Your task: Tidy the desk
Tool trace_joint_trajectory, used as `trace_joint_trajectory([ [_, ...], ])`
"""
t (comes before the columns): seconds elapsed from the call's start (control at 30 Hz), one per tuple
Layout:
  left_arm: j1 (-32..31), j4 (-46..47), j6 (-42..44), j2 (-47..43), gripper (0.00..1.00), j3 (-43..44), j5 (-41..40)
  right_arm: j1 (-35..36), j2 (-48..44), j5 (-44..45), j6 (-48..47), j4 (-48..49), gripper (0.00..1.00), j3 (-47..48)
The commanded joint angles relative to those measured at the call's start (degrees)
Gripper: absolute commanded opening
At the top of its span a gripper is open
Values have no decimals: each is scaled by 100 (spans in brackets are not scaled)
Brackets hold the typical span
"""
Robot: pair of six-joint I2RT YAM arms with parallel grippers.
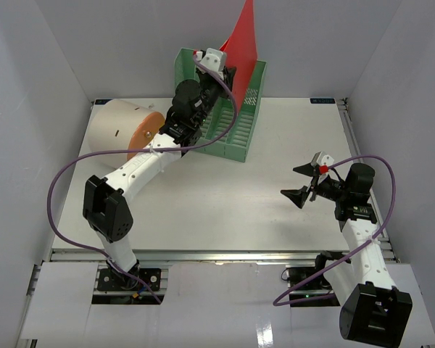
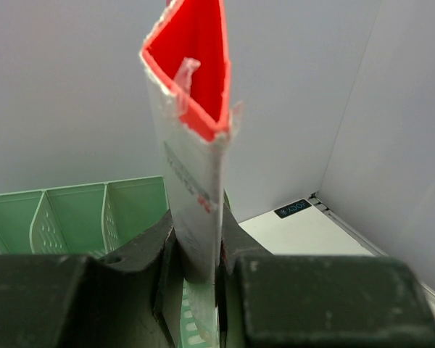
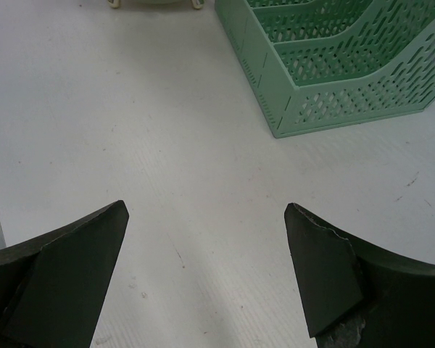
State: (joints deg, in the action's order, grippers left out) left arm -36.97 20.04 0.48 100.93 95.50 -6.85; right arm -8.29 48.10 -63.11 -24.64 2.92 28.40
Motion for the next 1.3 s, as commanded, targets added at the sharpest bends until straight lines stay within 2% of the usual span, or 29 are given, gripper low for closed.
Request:
trace_joint_trajectory([
  [0.0,18,10,-266,-190,0,-438,46,-41,19,-64,-67,-2,95,236],
  [0.73,15,729,-751,-1180,0,-2376,44,-40,60,-61,-93,-28,95,228],
  [0.97,15,671,-738,-940,0,-2200,133,-33,59,-36,-103,-38,95,227],
  [1.27,15,404,-439,-375,0,-1226,123,-41,68,-52,-111,-46,94,232],
])
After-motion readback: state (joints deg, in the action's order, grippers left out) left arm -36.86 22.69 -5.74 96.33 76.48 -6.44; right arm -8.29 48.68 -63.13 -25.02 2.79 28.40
